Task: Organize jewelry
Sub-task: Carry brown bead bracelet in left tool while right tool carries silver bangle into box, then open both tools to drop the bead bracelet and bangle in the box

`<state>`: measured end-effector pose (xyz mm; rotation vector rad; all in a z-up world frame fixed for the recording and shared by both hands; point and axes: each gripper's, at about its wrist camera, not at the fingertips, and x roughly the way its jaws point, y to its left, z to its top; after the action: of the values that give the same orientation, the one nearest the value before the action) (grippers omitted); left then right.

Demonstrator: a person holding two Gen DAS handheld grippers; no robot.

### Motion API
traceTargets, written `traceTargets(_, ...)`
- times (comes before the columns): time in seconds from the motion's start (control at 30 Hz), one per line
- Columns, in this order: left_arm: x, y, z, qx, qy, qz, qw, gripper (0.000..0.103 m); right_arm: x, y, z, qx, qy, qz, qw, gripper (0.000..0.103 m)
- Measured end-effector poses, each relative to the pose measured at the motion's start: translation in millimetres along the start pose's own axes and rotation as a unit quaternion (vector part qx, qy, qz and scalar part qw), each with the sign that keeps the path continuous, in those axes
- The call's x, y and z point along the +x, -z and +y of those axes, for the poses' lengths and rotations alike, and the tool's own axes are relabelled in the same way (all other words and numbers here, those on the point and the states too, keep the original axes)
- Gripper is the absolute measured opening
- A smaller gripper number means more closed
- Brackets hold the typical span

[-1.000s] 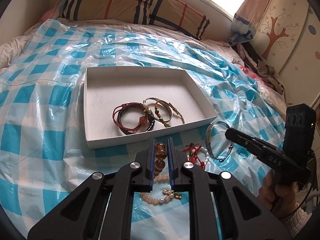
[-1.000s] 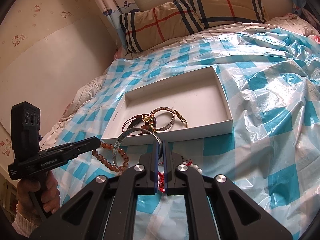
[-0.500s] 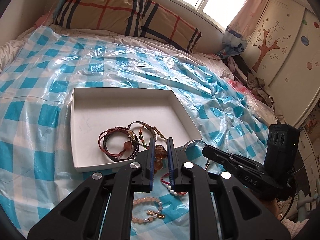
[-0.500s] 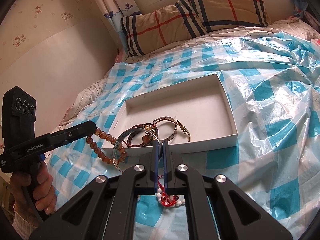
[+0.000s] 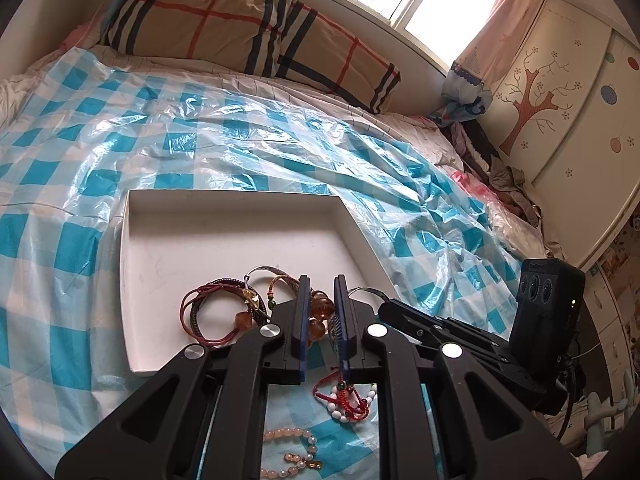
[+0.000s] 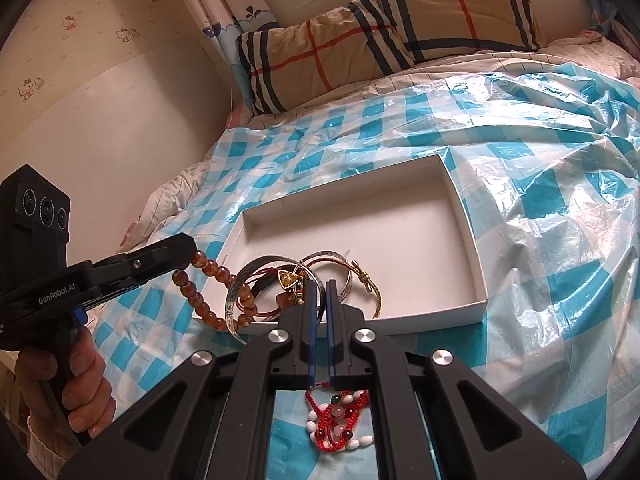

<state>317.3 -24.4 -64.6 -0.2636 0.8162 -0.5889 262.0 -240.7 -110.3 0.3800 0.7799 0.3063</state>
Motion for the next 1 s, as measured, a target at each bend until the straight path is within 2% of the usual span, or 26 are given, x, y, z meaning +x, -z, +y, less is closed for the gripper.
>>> traceTargets(0.47, 24, -5, 15, -0.015, 0.003, 0.001, 0.9999, 0.011, 31, -6, -4, -0.001, 0.012, 0.011, 1.0, 0.005)
traceTargets(0.73, 40, -1, 34, -0.026, -0.02, 0.008, 0.9994, 0.011, 51, -7, -7, -0.004, 0.025, 0.024, 0.999, 0.005)
traceTargets(1.0, 46, 2, 45, -0.022, -0.061, 0.014, 0.9978, 0.011, 65, -6, -8, -0.011, 0.038, 0.039, 0.998, 0.005)
